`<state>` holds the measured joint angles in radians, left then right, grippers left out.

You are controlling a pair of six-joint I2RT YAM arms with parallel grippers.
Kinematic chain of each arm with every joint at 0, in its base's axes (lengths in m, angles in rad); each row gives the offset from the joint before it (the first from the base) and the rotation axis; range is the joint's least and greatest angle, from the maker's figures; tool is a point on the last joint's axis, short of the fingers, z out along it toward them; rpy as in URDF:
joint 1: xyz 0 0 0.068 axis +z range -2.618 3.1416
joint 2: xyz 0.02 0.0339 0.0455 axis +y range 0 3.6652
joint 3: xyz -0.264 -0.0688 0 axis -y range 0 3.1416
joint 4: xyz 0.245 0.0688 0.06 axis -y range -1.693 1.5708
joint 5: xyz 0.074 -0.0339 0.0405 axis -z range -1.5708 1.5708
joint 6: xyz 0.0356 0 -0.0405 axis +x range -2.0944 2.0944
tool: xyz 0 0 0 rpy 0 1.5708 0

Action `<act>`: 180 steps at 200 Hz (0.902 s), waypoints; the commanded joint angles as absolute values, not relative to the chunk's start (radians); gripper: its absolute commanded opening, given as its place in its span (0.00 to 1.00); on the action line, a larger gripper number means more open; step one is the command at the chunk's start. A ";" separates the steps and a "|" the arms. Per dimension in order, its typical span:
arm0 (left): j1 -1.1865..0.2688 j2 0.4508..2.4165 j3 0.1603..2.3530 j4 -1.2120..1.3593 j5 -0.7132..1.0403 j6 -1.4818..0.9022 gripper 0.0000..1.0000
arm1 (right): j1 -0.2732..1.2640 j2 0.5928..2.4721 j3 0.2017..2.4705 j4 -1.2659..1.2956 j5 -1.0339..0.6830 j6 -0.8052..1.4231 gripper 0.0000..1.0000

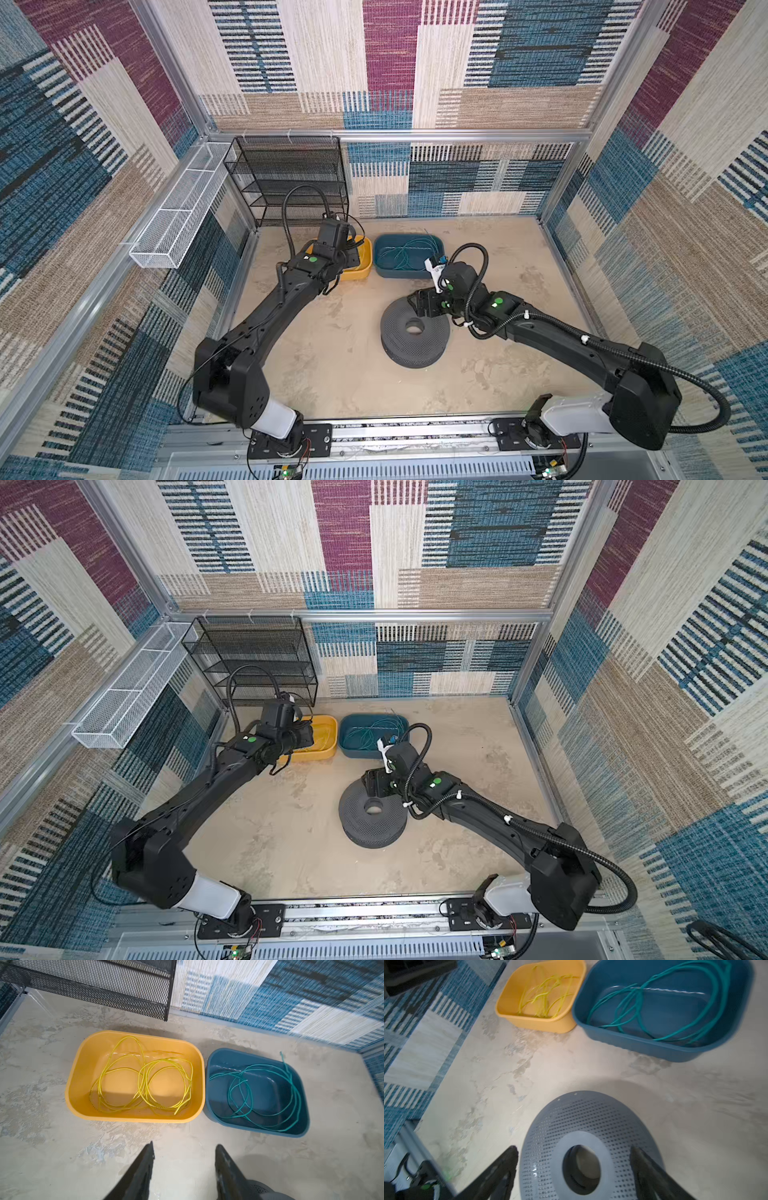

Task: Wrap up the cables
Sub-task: 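Release spool with right gripper while left gripper grasps yellow cable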

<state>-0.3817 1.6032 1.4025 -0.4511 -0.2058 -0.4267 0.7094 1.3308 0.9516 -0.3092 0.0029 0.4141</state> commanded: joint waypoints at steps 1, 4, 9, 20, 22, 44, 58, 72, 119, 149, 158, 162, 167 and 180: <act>-0.380 1.739 1.524 -0.544 -0.204 -0.337 0.46 | 0.688 1.302 0.911 -0.224 0.043 0.425 0.86; -0.380 1.754 1.541 -0.551 -0.209 -0.333 0.46 | 0.685 1.299 0.904 -0.221 0.048 0.425 0.86; -0.378 1.776 1.563 -0.564 -0.220 -0.328 0.46 | 0.679 1.296 0.894 -0.216 0.048 0.425 0.86; -0.372 1.813 1.600 -0.582 -0.239 -0.319 0.45 | 0.668 1.286 0.873 -0.207 0.048 0.427 0.87; -0.372 1.815 1.603 -0.583 -0.244 -0.317 0.45 | 0.665 1.283 0.868 -0.205 0.046 0.427 0.87; -0.346 1.840 1.609 -0.555 -0.242 -0.311 0.45 | 0.645 1.276 0.839 -0.184 0.037 0.428 0.87; -0.330 1.871 1.635 -0.558 -0.193 -0.302 0.45 | 0.631 1.280 0.824 -0.165 0.025 0.427 0.88; -0.328 1.917 1.685 -0.583 -0.167 -0.275 0.45 | 0.620 1.299 0.824 -0.158 0.014 0.423 0.88; -0.329 2.040 1.807 -0.660 -0.086 -0.241 0.45 | 0.609 1.335 0.821 -0.138 0.002 0.427 0.88; -0.329 2.068 1.812 -0.660 -0.094 -0.226 0.45 | 0.606 1.346 0.816 -0.129 -0.001 0.434 0.88; -0.330 2.080 1.818 -0.661 -0.094 -0.222 0.45 | 0.606 1.349 0.816 -0.128 -0.003 0.435 0.88; -0.328 2.086 1.822 -0.663 -0.092 -0.222 0.45 | 0.606 1.350 0.817 -0.127 -0.004 0.434 0.88; -0.329 2.092 1.825 -0.663 -0.087 -0.220 0.44 | 0.606 1.353 0.817 -0.127 -0.005 0.434 0.87; -0.328 2.106 1.832 -0.667 -0.070 -0.217 0.42 | 0.606 1.357 0.821 -0.128 -0.005 0.435 0.87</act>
<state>-0.3286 2.0857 1.8153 -0.6464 -0.0986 -0.2543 0.6064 1.3502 0.8177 -0.1616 -0.0006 0.4191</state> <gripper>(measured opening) 0.437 0.876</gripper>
